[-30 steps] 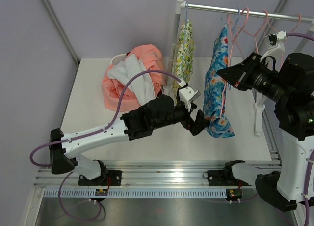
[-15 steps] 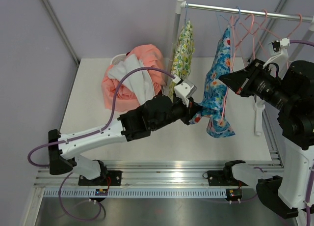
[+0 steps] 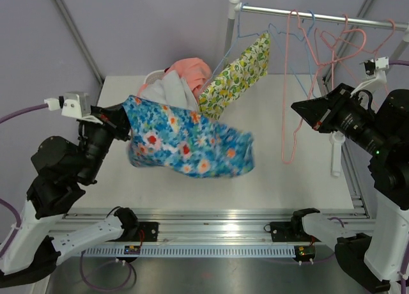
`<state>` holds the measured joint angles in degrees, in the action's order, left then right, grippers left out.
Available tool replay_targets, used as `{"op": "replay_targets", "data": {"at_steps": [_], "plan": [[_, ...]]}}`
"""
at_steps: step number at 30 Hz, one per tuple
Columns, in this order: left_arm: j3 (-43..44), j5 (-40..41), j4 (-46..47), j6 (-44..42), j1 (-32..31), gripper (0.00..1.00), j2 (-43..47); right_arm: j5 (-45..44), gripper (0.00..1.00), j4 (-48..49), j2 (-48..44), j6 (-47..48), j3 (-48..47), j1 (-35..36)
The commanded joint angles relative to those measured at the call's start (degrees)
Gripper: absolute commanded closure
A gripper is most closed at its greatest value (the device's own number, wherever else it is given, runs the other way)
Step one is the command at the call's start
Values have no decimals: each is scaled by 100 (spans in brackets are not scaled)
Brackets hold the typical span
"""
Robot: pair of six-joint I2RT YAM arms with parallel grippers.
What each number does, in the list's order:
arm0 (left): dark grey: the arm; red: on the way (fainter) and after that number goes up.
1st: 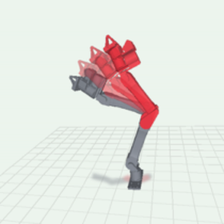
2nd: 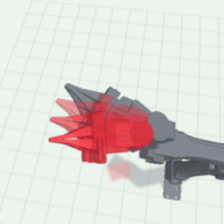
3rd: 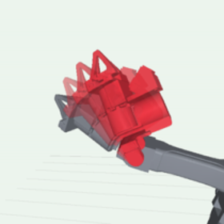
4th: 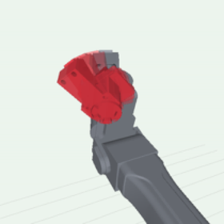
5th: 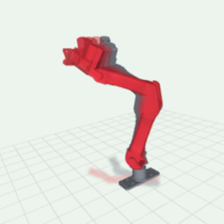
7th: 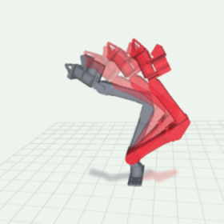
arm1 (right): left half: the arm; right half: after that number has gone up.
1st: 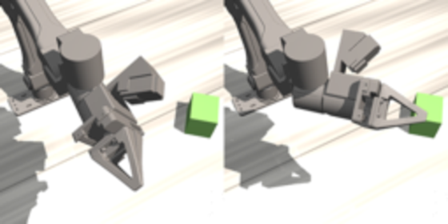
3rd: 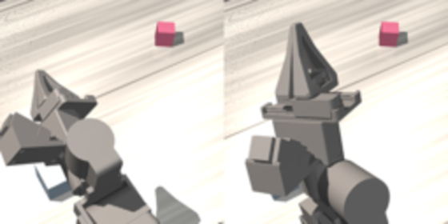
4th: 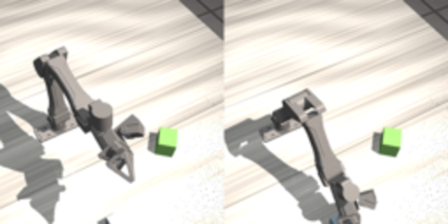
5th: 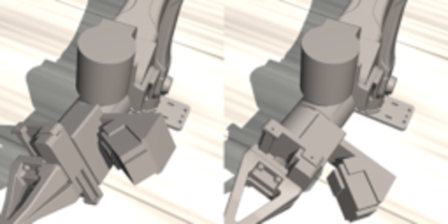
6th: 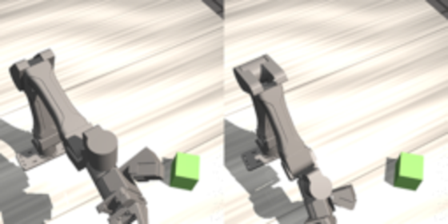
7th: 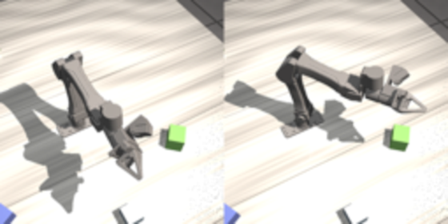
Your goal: Remove the skirt from the hanger
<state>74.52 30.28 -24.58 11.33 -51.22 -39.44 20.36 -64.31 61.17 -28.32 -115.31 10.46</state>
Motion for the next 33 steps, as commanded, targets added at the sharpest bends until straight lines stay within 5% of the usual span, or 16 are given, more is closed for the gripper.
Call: {"op": "replay_targets", "data": {"at_steps": [1, 4, 12, 25, 27, 29, 30, 33], "plan": [[491, 22, -364, -683, 191, 100, -826, -67, 100, 516, -44, 19, 139, 9], [921, -232, -144, -922, 603, 100, -1318, -58, 100, 508, 18, 36, 123, 0], [2075, -2462, 251, -519, 3159, 100, -3068, -102, 100, 428, 62, 274, 385, 0], [3702, -3195, 1297, -80, 3804, 100, -6564, -278, 100, 1061, 491, 450, 1072, 0], [3692, -3475, 1438, 270, 3935, 66, -6944, -348, 100, 1175, 746, 476, 888, 0], [3789, -3713, 1168, 544, 4084, 8, -7435, -427, 100, 1307, 966, 546, 712, 0], [3754, -3714, 1053, 789, 4111, 1, -7507, -445, 100, 1316, 1246, 581, 450, 0], [2624, -3591, 1471, 940, 4076, 1, -6870, -647, 100, 1167, 1957, 739, -409, -9]]}}
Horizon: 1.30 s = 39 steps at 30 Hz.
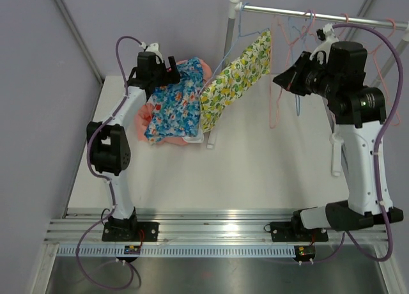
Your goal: Remove the skirt from the hanger
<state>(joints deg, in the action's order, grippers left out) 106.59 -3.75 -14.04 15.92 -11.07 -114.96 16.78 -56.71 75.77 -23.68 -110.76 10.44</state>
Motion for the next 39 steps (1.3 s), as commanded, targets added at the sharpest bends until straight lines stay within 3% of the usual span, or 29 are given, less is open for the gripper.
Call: {"op": "replay_targets", "data": {"at_steps": [1, 2, 4, 9, 12, 20, 27, 28, 29, 30, 31, 39], "plan": [[-1082, -162, 716, 517, 44, 1, 998, -428, 100, 345, 692, 311, -1103, -7], [-1740, -161, 1128, 534, 44, 1, 1628, -490, 100, 258, 859, 312, -1349, -7], [-2149, -135, 1193, 587, 35, 1, 2133, -526, 100, 292, 1280, 312, -1930, -7], [-2912, -100, 52, 500, -26, 1, 3984, -684, 100, 265, 1976, 329, -2661, -77], [-3519, -82, -352, 421, -88, 1, 5231, -641, 100, 423, 2030, 268, -2321, -103], [-3863, 339, -2670, -71, -132, 1, 7370, -474, 100, 1118, 1599, 83, -571, -226], [-4769, 832, -3543, -265, -132, 1, 8664, -254, 98, 846, 1565, -22, -631, -305], [-4874, 841, -3553, -283, -132, 1, 8753, -193, 84, 837, 1494, -14, -588, -305], [-4997, 902, -3483, -283, -141, 1, 8814, -210, 58, 776, 1415, -14, -483, -297], [-5033, 972, -3526, -257, -141, 1, 8893, -253, 7, 740, 1232, -22, -429, -314], [-5112, 912, -3378, -317, -141, 1, 8938, -410, 1, 705, 1126, 4, -377, -305], [-6087, 971, -2473, -117, -141, 1, 9561, -1115, 1, 2, 150, 189, -762, -305]]}}
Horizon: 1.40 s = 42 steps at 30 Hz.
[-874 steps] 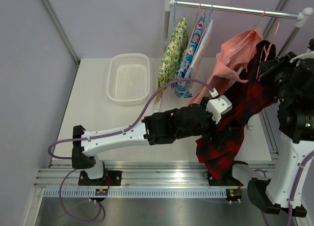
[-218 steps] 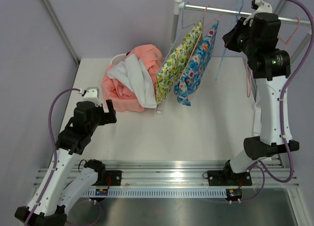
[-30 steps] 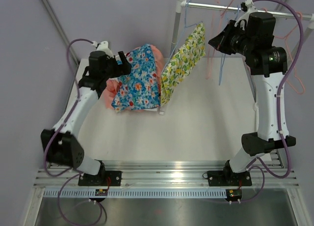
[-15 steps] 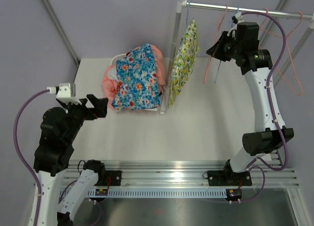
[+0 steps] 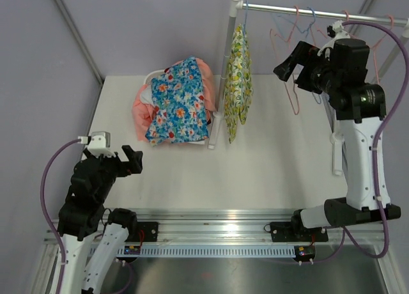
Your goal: Remove the skirt from the hanger
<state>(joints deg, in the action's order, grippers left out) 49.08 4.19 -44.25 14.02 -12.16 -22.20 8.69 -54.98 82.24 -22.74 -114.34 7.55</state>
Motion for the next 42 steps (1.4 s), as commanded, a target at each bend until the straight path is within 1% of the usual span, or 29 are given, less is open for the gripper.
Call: {"op": "replay_targets", "data": {"at_steps": [1, 3, 6, 7, 10, 13, 16, 21, 23, 25, 26, 28, 29, 30, 33, 34, 35, 38, 39, 40, 42], "plan": [[-529, 240, 671, 74, -32, 1, 538, -332, 1, -188, -542, 68, -500, -17], [-557, 556, 646, 31, -32, 1, 759, -254, 0, -197, -603, -28, -799, -17], [-628, 872, 672, 21, -32, 1, 1033, 254, 1, 65, -481, -230, -958, -8], [-610, 882, 620, 48, -32, 1, 1042, 578, 2, 136, -411, -283, -967, -8], [-619, 803, 637, 57, -32, 1, 1033, 1194, 4, 549, -103, -503, -888, 36], [-610, 759, 645, 48, -32, 1, 963, 1468, 4, 979, 187, -582, -800, 272], [-619, 689, 654, 31, -32, 1, 945, 1417, 5, 1086, 591, -477, -958, 563], [-628, 662, 672, 22, -23, 1, 936, 1215, 6, 1042, 1188, -310, -1020, 616], [-619, 645, 672, 13, -23, 1, 936, 1109, 7, 1121, 1294, -231, -880, 625], [-619, 627, 681, 4, -14, 1, 945, 1082, 16, 1252, 1312, -231, -730, 616], [-619, 610, 681, 4, 3, 1, 928, 1108, 35, 1314, 1321, -248, -547, 625], [-628, 583, 698, -13, 30, 1, 927, 1179, 60, 1454, 1312, -274, -379, 616], [-636, 566, 698, -13, 39, 1, 901, 1205, 88, 1499, 1304, -292, -204, 625], [-628, 557, 698, -22, 47, 1, 901, 1205, 100, 1525, 1269, -301, -141, 616], [-497, 496, 646, -74, 91, 1, 858, 1100, 100, 1569, 1137, -292, 17, 616], [-452, 356, 707, -127, 91, 1, 822, 1048, 100, 1543, 1102, -266, 26, 616], [-426, 33, 777, -163, 91, 1, 770, 1021, 100, 1526, 1058, -248, -26, 625], [-180, -416, 1207, 56, 91, 1, 296, 968, 100, 1324, 944, -204, -332, 625], [29, -627, 1513, 187, 91, 1, 147, 959, 100, 1262, 891, -213, -447, 616], [136, -716, 1672, 250, 91, 1, -211, 959, 100, 1123, 864, -222, -579, 625], [426, -1067, 2146, 381, 83, 1, -608, 977, 100, 981, 803, -239, -983, 616]]}}
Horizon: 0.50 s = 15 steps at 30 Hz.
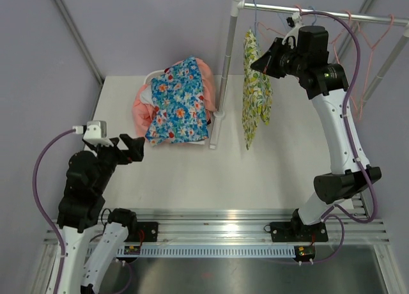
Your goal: Remove the skirt from the hanger
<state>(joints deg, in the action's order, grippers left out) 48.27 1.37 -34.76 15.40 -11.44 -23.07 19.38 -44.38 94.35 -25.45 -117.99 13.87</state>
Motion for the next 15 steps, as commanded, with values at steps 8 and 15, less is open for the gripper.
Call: {"op": "replay_targets", "data": {"at_steps": [8, 15], "plan": [[1930, -1738, 2202, -236, -2192, 1, -3272, 84, 100, 96, -1399, -293, -40, -7], [1861, -1069, 3974, -72, -4206, 1, -4704, 137, 100, -52, -1902, -513, 409, -16]]}}
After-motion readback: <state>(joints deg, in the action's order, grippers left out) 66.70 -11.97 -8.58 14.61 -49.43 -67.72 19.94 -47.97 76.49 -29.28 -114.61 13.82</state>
